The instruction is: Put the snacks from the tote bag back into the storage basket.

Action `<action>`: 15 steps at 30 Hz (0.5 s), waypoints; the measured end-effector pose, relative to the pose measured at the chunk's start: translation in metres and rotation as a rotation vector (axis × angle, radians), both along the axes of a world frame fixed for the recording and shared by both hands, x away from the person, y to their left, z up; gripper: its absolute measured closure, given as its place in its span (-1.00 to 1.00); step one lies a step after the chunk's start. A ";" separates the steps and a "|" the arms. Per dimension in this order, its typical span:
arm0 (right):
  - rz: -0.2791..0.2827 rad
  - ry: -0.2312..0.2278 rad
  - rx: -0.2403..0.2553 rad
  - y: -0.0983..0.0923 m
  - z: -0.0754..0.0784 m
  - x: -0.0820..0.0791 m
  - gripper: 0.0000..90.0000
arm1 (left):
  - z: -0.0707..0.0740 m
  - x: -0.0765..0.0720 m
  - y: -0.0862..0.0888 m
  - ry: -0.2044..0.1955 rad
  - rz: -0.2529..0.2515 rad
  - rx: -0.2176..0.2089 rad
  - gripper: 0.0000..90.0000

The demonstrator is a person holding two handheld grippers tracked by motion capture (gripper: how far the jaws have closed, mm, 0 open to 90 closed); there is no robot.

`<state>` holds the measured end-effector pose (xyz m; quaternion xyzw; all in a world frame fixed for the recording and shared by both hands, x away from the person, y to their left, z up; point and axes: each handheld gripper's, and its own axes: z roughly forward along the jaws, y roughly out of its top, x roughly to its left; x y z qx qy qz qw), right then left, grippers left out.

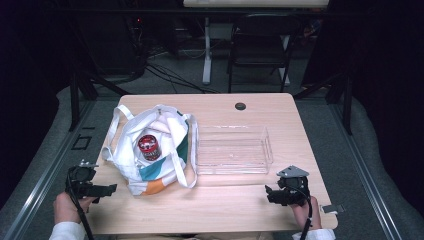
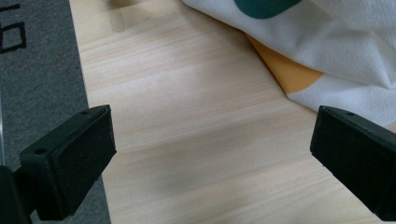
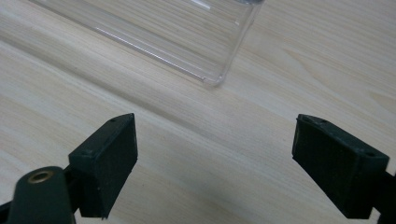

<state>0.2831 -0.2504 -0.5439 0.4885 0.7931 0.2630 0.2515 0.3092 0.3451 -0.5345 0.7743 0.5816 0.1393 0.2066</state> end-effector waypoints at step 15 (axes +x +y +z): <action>0.003 0.002 0.001 0.003 -0.001 0.002 -0.69 | -0.001 -0.003 0.003 0.001 0.005 0.002 -0.99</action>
